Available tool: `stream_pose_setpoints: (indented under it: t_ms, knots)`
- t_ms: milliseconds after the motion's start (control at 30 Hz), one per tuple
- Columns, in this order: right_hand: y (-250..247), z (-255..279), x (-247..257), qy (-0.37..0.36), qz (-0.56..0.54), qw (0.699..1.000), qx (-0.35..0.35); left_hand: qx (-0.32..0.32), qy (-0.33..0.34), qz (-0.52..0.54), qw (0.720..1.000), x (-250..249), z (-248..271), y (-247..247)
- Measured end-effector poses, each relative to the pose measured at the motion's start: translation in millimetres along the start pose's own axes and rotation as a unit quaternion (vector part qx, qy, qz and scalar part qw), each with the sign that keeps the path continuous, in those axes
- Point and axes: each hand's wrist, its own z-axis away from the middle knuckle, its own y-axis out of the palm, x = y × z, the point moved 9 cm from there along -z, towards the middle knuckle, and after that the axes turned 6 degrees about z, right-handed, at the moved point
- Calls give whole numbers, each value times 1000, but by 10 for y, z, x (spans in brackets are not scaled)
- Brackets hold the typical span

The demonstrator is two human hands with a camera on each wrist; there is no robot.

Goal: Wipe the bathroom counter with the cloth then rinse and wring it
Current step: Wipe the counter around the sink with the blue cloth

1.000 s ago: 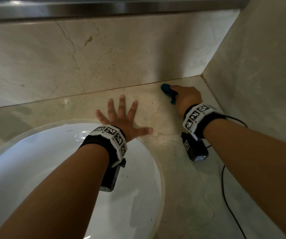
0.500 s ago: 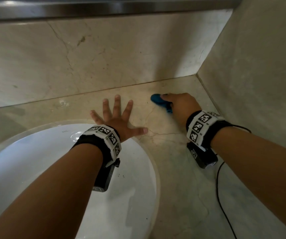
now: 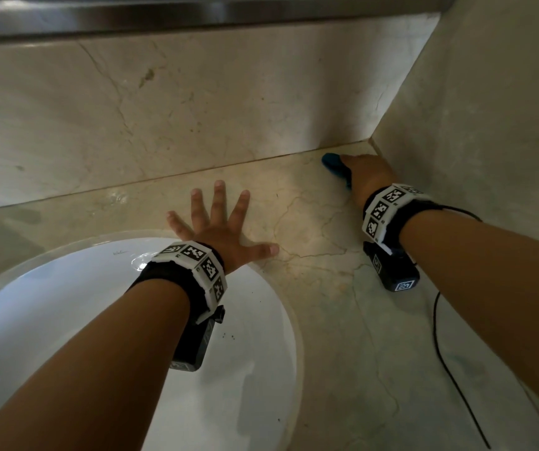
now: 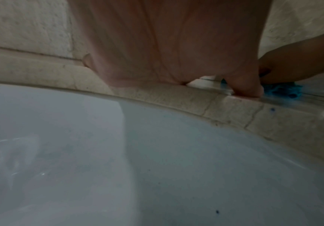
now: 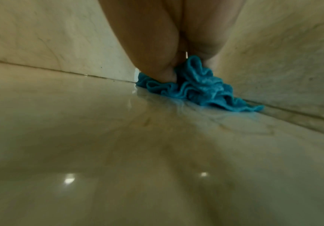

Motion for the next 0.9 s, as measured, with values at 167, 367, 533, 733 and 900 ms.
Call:
stream_pose_setpoints:
  t_ms: [167, 367, 533, 733, 900]
  knots:
    - [87, 163, 39, -23, -20, 999, -37, 3, 0, -3, 1000, -1, -4, -1]
    - [230, 467, 220, -79, -18, 995, -51, 8, 5, -2, 1000, -9, 29, -15]
    - [213, 788, 493, -116, -54, 990, -61, 2, 5, -5, 1000, -11, 40, -37]
    - [314, 1201, 728, -156, -96, 982, -39, 0, 9, -2, 1000, -12, 38, -33]
    - [256, 1010, 375, -55, -252, 966, -6, 1, 12, -3, 1000, -8, 30, -24]
